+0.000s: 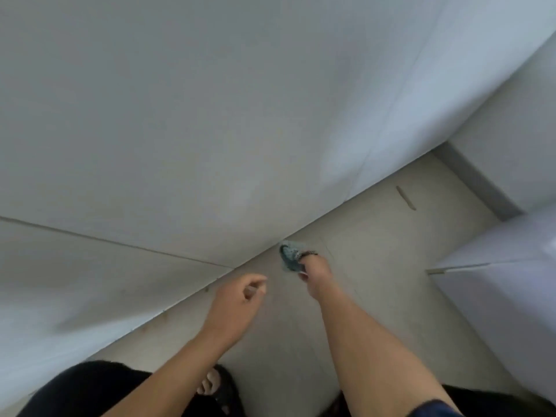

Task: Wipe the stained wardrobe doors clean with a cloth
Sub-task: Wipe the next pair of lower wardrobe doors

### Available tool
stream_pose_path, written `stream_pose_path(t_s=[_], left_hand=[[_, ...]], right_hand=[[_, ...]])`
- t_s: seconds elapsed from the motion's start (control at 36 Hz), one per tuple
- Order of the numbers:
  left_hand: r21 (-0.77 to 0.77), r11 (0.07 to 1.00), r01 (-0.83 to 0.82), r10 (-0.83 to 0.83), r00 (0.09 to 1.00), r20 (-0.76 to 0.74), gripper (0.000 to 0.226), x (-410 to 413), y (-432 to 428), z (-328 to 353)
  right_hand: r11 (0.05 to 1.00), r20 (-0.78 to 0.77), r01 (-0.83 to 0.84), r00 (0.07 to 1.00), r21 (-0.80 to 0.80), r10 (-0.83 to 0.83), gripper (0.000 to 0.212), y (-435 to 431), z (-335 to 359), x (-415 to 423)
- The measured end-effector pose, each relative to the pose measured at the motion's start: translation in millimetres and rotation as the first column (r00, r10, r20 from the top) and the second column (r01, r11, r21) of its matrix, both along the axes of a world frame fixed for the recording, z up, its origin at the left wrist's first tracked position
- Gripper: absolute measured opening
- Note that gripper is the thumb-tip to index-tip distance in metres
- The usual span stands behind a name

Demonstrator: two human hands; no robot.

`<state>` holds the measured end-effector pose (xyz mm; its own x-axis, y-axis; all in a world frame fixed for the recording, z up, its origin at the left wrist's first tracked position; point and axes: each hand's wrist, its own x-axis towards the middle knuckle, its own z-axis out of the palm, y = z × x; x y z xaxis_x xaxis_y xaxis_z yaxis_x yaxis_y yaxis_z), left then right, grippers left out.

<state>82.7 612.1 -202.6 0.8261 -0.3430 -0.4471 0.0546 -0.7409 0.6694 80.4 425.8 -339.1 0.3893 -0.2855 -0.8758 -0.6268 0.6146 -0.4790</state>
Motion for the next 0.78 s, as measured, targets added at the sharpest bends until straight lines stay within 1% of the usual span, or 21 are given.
stream_pose_path(t_s=[0.03,0.06,0.08,0.11,0.17,0.19,0.22,0.25,0.31,0.33,0.36,0.39,0.42,0.5,0.56,0.58,0.61,0.67,0.72,0.75,0.78], left_hand=[[0.006,0.994,-0.108,0.108,0.987,-0.119,0.020,-1.9,-2.3,20.0],[0.011,0.982,-0.186,0.183,0.953,-0.243,0.020,-6.0,-4.5,50.4],[0.018,0.972,-0.233,0.226,0.916,-0.331,0.017,-8.2,-7.7,80.4],[0.020,0.966,-0.258,0.245,0.888,-0.389,0.015,-11.8,-10.0,115.0],[-0.008,0.960,-0.280,0.243,0.847,-0.474,0.014,-21.8,-14.3,181.6],[-0.029,0.952,-0.305,0.245,0.815,-0.525,0.016,-26.1,-16.2,214.9],[-0.065,0.934,-0.352,0.250,0.772,-0.585,0.019,-27.4,-17.4,245.8],[-0.085,0.921,-0.380,0.246,0.738,-0.629,0.021,-30.0,-16.6,294.1],[-0.145,0.902,-0.406,0.201,0.693,-0.692,0.021,-33.9,-19.2,340.6],[-0.183,0.895,-0.406,0.158,0.672,-0.723,0.023,-32.4,-16.4,374.1],[-0.204,0.895,-0.396,0.123,0.660,-0.741,0.027,-32.3,-12.6,411.1],[-0.230,0.896,-0.380,0.079,0.645,-0.760,0.031,-33.8,-13.1,426.2],[-0.266,0.893,-0.362,0.031,0.640,-0.768,0.035,-36.6,-5.1,457.7],[-0.391,0.831,-0.395,-0.085,0.604,-0.792,0.035,-48.1,27.5,542.2],[-0.464,0.781,-0.418,-0.161,0.582,-0.797,0.039,-58.3,51.9,572.5],[-0.504,0.760,-0.410,-0.192,0.600,-0.777,0.043,-64.5,69.6,586.7],[-0.544,0.737,-0.402,-0.216,0.622,-0.752,0.045,-70.9,87.3,598.6],[-0.601,0.684,-0.414,-0.181,0.702,-0.689,0.036,-86.1,131.5,616.9],[-0.609,0.656,-0.446,-0.056,0.776,-0.628,0.019,-100.2,178.3,626.9],[-0.609,0.641,-0.467,0.009,0.798,-0.603,0.011,-107.6,205.1,629.9],[-0.618,0.617,-0.486,0.047,0.808,-0.588,0.008,-110.7,219.3,631.4]], right_hand=[[0.999,0.000,0.015,1.000,0.033,-0.015,0.026,-1.9,26.4,-12.2],[0.995,-0.005,0.068,0.998,0.077,-0.068,0.025,-4.5,59.3,-29.5],[0.985,0.008,0.119,0.993,0.126,-0.121,0.025,-8.2,88.7,-43.0],[0.968,0.014,0.173,0.984,0.180,-0.178,0.028,-8.2,136.0,-58.1],[0.935,0.094,0.218,0.963,0.281,-0.253,0.030,-2.9,225.5,-83.9],[0.925,0.124,0.206,0.959,0.318,-0.256,0.030,1.8,264.7,-95.1],[0.915,0.143,0.216,0.950,0.341,-0.278,0.030,6.7,302.8,-104.1],[0.913,0.134,0.244,0.944,0.327,-0.300,0.031,14.1,358.2,-116.0],[0.870,0.165,0.282,0.913,0.404,-0.372,0.032,27.6,421.8,-128.7],[0.850,0.186,0.290,0.896,0.440,-0.402,0.031,34.5,461.9,-133.7],[0.845,0.199,0.286,0.891,0.452,-0.408,0.031,42.6,506.2,-139.4],[0.832,0.211,0.287,0.880,0.475,-0.425,0.033,47.7,529.0,-144.0],[0.841,0.237,0.268,0.880,0.470,-0.412,0.037,55.4,566.4,-150.5],[0.862,0.327,0.174,0.875,0.476,-0.357,0.047,83.3,658.4,-165.3],[0.887,0.375,0.117,0.876,0.446,-0.304,0.059,99.9,692.6,-170.8],[0.889,0.399,0.076,0.874,0.452,-0.278,0.064,112.7,710.2,-171.7],[0.895,0.409,0.035,0.881,0.444,-0.237,0.063,126.8,724.2,-171.8],[0.870,0.401,-0.065,0.902,0.488,-0.158,0.045,164.4,745.6,-166.6],[0.861,0.372,-0.127,0.925,0.493,-0.076,0.046,206.7,754.6,-162.3],[0.852,0.365,-0.164,0.930,0.496,-0.033,0.047,230.3,756.9,-159.5],[0.845,0.377,-0.195,0.926,0.498,-0.008,0.046,242.3,760.3,-158.1]])
